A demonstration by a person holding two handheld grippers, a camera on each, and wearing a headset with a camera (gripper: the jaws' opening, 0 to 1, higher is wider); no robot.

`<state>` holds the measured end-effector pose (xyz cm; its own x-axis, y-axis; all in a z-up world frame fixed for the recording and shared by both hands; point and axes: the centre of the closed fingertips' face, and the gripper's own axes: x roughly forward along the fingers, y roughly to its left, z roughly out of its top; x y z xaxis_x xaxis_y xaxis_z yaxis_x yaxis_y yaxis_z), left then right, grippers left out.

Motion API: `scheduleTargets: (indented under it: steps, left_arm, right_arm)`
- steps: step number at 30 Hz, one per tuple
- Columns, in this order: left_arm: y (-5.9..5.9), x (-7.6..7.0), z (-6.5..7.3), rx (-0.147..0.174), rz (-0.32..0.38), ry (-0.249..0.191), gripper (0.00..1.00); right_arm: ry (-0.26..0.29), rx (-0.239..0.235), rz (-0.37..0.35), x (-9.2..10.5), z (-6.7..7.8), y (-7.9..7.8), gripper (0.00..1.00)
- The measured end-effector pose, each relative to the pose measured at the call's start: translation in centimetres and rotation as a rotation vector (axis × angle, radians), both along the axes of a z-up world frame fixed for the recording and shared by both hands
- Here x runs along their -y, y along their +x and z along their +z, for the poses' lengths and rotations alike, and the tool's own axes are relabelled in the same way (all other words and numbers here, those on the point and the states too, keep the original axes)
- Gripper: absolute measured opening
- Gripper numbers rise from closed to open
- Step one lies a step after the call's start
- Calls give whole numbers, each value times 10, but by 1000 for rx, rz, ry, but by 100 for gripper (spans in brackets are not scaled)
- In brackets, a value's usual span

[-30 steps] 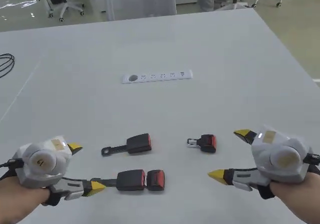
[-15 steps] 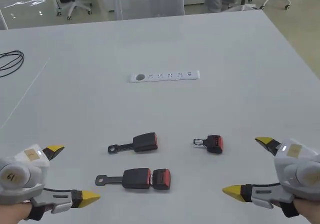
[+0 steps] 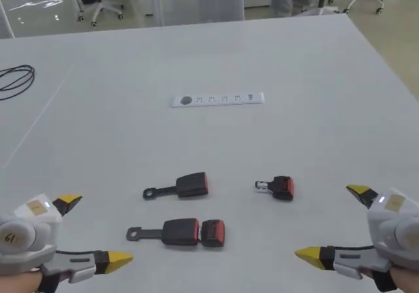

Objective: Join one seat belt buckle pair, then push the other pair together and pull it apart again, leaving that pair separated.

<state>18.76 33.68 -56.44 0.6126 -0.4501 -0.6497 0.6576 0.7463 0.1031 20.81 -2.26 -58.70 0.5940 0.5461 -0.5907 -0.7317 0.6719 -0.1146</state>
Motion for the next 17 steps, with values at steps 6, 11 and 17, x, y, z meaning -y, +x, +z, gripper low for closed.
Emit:
scheduleTargets:
  steps: [6,11,17]
  left_arm:
    - [0,-11,3,2,41,-12,100]
    - [-4,-13,4,9,46,-12,100]
    - [-8,-18,-1,-4,60,-8,100]
  right_arm:
    - [-6,8,10,-4,3,2,100]
    - [7,7,8,-7,4,6,100]
    - [8,-1,19,-13,2,6,100]
